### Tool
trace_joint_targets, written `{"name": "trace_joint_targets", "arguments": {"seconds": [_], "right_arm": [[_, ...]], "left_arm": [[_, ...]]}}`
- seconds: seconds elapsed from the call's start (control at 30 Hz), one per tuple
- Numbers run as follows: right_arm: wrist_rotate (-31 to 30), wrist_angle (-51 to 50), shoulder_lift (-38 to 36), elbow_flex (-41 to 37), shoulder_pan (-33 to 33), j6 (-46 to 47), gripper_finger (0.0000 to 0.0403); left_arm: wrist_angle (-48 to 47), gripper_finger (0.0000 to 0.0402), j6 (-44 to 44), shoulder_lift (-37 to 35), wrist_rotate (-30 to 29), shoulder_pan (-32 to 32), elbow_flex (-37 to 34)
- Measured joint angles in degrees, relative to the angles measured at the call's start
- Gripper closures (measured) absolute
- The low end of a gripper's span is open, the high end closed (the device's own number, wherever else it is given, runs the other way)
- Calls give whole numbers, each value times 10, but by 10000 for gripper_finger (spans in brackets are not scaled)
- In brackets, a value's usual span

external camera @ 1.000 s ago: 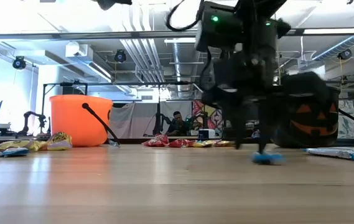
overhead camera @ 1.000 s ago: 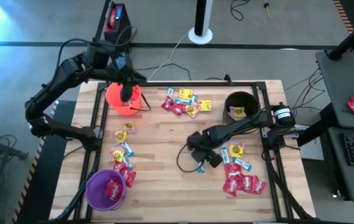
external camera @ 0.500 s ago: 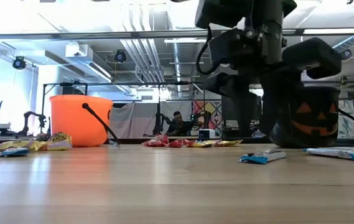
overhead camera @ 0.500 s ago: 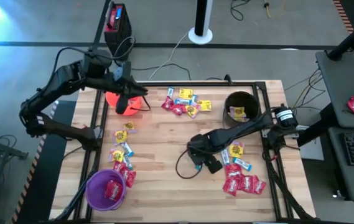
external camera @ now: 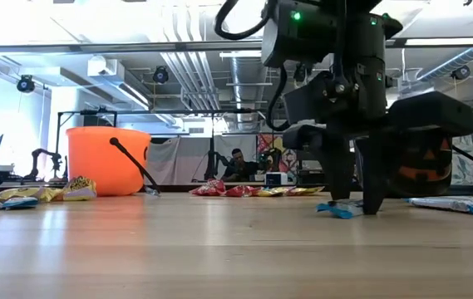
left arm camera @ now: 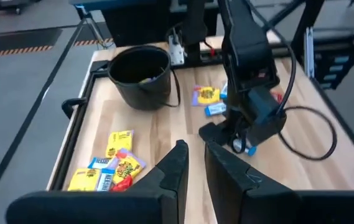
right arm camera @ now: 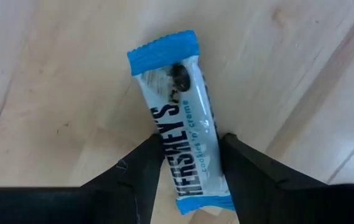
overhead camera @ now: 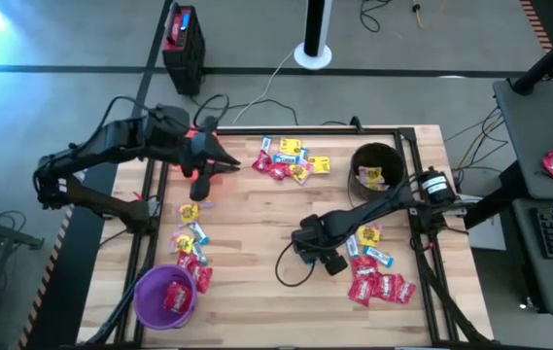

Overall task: Sort candy by brand, put in halloween buckets
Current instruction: Put the white chocolate bar into the orange bucket

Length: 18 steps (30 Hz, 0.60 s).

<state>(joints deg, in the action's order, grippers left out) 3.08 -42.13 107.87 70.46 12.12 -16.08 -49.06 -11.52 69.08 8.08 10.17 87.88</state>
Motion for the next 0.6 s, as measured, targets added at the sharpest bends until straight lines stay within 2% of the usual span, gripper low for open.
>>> {"name": "trace_joint_targets", "arguments": {"seconds": [0.13,0.3,0.43,0.6], "right_arm": [[2,3,7,0,-1,0,268],[5,5,-7,-1,-5,-4,317],[25,14,-21,1,-22,-4,348],[20,13,-48,0,-48,-4,367]], "left_arm": [[1,364,-16,-1,0,0,-28],[5,364,-42,-25,-2,0,-67],[61,364,-60,-55,-36,1,-117],[140,364,-68,-88,-47,1,-177]]}}
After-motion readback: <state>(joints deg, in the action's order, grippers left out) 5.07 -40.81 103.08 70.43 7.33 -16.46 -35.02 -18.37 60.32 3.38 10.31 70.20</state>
